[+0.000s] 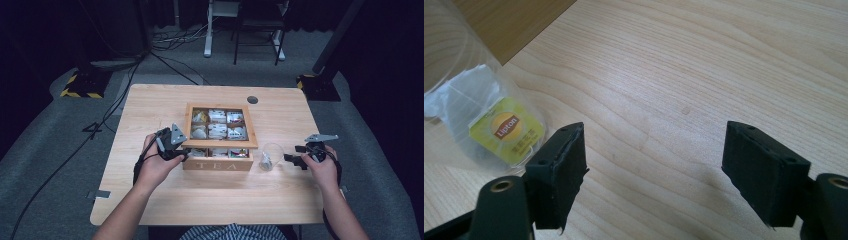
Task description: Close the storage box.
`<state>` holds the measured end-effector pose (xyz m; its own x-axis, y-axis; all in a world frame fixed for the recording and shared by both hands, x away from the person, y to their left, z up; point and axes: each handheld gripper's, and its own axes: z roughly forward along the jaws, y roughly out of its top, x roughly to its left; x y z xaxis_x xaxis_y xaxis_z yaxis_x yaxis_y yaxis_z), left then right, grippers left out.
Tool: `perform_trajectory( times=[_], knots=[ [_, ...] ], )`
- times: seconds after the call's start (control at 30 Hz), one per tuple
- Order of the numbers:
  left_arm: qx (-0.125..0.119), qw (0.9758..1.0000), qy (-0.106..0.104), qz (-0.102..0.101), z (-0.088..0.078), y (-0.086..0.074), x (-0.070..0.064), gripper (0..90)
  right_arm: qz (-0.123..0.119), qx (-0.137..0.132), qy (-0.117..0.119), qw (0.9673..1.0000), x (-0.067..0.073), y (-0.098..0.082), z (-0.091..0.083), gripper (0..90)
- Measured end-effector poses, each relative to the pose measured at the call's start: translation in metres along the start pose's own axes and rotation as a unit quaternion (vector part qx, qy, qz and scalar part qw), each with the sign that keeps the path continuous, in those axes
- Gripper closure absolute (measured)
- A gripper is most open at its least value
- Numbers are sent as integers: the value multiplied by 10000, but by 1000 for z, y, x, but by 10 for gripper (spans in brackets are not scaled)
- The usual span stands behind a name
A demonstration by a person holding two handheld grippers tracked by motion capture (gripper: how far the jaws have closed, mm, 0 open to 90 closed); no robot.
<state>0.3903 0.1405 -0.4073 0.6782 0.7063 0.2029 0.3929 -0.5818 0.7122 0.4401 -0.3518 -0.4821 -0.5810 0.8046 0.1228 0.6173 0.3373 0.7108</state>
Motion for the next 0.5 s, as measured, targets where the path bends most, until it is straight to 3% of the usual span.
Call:
perform_trajectory(
  times=[0.5],
  knots=[
    [329, 9993, -158, -27, 7, -1, -4, 421, 15, 16, 14, 10000, 0, -1, 1, 261]
  ],
)
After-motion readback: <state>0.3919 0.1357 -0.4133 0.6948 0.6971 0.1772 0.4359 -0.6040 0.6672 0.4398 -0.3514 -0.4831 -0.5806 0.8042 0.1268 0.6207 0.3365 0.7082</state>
